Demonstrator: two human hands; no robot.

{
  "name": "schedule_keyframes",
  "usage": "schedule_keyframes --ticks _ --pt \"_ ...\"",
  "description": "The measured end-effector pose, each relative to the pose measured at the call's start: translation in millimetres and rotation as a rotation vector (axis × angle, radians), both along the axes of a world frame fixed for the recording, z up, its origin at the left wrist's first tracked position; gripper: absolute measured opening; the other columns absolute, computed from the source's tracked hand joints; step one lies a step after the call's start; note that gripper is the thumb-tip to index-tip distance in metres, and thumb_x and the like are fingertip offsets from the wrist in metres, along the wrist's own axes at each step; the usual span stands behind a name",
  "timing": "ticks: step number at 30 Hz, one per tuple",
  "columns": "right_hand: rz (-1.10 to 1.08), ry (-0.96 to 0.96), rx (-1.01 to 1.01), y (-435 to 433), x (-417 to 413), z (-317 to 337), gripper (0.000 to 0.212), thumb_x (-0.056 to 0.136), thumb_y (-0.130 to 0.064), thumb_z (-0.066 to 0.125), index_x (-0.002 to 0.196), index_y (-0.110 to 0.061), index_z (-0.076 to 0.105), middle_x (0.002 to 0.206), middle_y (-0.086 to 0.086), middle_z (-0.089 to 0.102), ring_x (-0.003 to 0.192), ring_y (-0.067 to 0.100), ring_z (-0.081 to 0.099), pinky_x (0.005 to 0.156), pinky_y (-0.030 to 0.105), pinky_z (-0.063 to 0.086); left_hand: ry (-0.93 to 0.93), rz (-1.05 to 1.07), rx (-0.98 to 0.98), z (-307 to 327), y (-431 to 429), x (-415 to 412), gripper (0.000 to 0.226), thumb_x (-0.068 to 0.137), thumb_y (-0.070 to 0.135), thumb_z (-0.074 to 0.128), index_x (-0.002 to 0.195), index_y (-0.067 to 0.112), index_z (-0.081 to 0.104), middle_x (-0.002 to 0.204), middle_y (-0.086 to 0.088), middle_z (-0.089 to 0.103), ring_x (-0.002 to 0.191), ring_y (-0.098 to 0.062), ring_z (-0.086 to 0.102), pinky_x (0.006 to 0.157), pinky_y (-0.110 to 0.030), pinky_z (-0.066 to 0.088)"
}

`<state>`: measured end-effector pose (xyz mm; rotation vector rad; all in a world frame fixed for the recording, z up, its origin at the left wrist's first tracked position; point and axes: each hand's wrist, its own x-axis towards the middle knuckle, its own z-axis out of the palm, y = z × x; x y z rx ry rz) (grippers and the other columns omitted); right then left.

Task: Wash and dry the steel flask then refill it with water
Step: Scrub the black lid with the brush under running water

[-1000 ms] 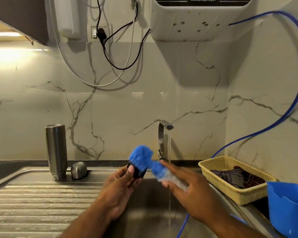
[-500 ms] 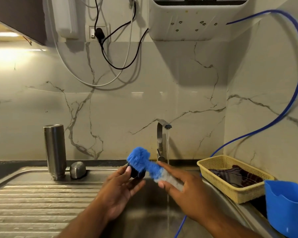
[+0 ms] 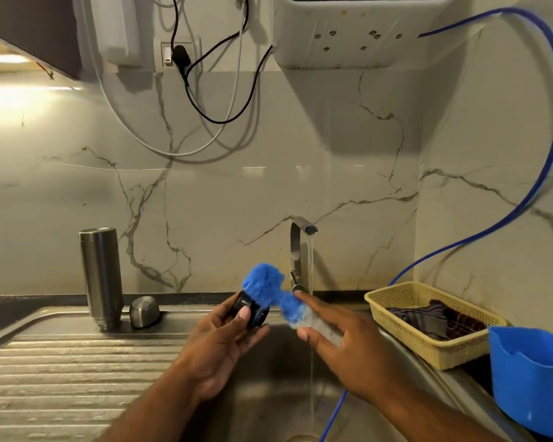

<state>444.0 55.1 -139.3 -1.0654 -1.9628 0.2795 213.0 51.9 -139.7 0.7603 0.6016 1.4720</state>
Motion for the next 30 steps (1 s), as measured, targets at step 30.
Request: schedule_keyframes --ticks 30 --pt "-0.023 0.004 0.051 6.2 8.8 1.4 0.055 0.094 -0.051 0.064 0.142 -0.065 0.04 0.123 -0.019 0.066 0.108 -0.002 0.062 0.088 0.02 0.055 -0.019 -0.078 0.054 5.8 -4.9 1.3 0.051 0.081 -0.005 0.058 0.131 0.005 0.062 0.129 -0.023 0.066 0.114 -0.038 0.068 0.082 -0.046 0.063"
